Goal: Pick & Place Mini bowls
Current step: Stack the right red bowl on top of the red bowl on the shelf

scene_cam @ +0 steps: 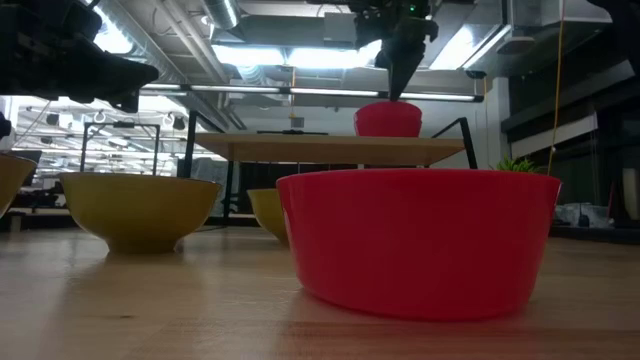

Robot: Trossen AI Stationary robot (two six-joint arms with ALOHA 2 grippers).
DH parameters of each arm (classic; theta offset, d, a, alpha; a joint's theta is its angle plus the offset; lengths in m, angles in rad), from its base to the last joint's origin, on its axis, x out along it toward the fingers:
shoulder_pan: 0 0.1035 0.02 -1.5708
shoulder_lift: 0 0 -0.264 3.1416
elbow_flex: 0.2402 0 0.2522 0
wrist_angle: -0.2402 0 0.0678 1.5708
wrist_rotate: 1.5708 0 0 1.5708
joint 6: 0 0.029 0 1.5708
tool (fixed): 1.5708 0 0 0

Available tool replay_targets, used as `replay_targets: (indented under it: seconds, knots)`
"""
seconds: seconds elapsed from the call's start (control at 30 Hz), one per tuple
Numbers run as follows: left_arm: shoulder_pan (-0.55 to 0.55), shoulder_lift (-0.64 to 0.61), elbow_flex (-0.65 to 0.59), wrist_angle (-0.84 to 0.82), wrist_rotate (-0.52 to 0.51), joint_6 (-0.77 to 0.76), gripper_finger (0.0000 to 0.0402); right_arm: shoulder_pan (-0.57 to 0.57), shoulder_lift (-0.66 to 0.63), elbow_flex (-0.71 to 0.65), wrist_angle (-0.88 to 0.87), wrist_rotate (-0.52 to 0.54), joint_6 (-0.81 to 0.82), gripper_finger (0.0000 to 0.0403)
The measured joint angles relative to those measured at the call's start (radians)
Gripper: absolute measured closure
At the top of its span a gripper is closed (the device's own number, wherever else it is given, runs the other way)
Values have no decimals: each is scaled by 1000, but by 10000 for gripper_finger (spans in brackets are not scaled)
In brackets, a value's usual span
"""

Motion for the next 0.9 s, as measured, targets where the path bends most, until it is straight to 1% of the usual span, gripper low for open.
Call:
replay_targets:
  seconds: [0.4, 0.6, 0.9]
  knots:
    - [0, 0, 0, 0, 0, 0, 390, 0, 0, 0, -2, -62, 4, 400]
    - [0, 0, 0, 0, 0, 0, 390, 0, 6, 0, -3, -63, 7, 400]
    - [0, 0, 0, 0, 0, 0, 393, 3, 8, -59, 41, -78, 0, 399]
